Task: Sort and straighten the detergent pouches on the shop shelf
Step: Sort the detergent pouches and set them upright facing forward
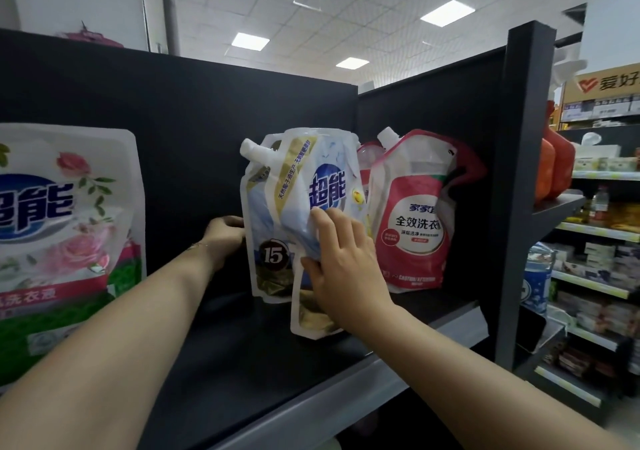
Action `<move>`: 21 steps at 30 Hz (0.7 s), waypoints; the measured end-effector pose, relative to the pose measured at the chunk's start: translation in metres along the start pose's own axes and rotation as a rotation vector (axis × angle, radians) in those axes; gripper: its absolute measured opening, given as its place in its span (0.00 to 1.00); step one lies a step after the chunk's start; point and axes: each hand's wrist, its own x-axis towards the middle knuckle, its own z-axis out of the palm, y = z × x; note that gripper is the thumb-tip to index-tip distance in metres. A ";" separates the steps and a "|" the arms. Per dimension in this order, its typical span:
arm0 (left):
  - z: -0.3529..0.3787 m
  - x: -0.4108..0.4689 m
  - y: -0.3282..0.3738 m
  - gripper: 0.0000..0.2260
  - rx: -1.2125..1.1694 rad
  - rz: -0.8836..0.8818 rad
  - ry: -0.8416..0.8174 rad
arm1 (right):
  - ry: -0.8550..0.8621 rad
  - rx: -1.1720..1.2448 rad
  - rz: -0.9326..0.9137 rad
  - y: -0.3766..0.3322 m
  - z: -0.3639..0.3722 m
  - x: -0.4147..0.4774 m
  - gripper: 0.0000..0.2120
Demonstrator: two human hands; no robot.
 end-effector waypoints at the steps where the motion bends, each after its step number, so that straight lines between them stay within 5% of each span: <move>1: 0.001 0.000 0.000 0.12 0.015 0.001 0.001 | -0.004 0.013 0.002 0.001 0.000 0.000 0.33; 6: -0.001 -0.006 -0.004 0.08 0.016 0.038 0.066 | -0.031 0.102 0.139 0.002 -0.007 -0.004 0.34; 14: 0.000 -0.031 -0.002 0.06 0.197 0.136 0.178 | -0.091 -0.128 0.226 -0.002 -0.014 -0.012 0.36; 21: -0.021 -0.053 -0.010 0.07 0.273 0.125 0.397 | -0.268 0.133 0.450 -0.007 -0.017 -0.011 0.35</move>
